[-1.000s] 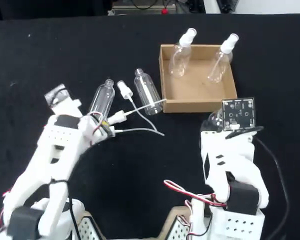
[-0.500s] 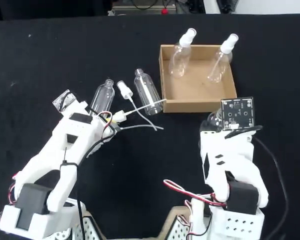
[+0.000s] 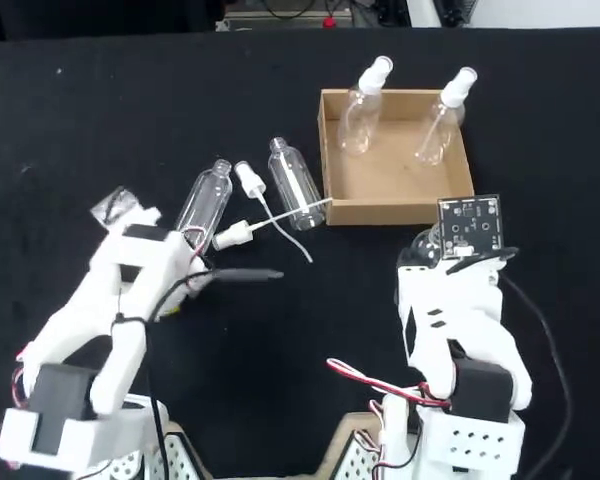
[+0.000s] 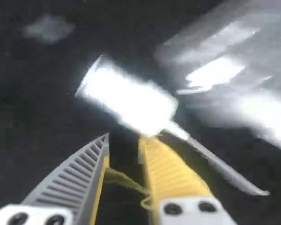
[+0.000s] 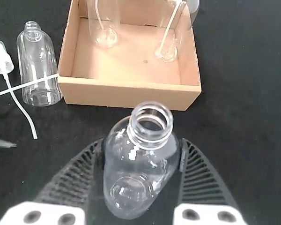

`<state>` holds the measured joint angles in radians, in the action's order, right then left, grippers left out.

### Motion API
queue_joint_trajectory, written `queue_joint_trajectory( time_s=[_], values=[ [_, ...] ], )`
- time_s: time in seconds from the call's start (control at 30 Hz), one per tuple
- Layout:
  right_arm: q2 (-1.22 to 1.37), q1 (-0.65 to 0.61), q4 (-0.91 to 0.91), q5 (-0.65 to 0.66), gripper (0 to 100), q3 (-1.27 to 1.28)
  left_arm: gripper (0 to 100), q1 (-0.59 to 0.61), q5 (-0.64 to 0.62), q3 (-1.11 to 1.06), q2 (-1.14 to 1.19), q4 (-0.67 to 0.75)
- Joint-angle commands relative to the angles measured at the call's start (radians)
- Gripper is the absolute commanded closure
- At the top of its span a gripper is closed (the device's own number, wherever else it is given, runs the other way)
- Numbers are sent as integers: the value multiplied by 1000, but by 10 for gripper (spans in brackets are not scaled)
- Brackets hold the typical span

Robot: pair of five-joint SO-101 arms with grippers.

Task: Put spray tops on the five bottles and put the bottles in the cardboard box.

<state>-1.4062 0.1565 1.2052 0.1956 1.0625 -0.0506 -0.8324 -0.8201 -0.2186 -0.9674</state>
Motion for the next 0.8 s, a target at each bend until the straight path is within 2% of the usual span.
queue_joint_trajectory(
  time_s=[0.0,0.2,0.3,0.5,0.63,0.7,0.77],
  values=[
    [-7,-12,-29,8,894,-12,915,116,98,93,-5,-98],
    [-7,-12,-29,8,893,-13,915,343,546,180,-5,-189],
    [-7,-12,-29,8,893,-13,911,443,694,252,-5,-232],
    [-7,-12,-49,8,893,-10,823,572,715,420,5,-356],
    [-7,-12,-49,8,893,-10,723,650,709,438,6,-365],
    [-7,-14,-51,8,893,-12,713,665,655,437,6,-371],
    [-7,-14,-52,8,893,-15,709,657,534,409,8,-362]
  ],
)
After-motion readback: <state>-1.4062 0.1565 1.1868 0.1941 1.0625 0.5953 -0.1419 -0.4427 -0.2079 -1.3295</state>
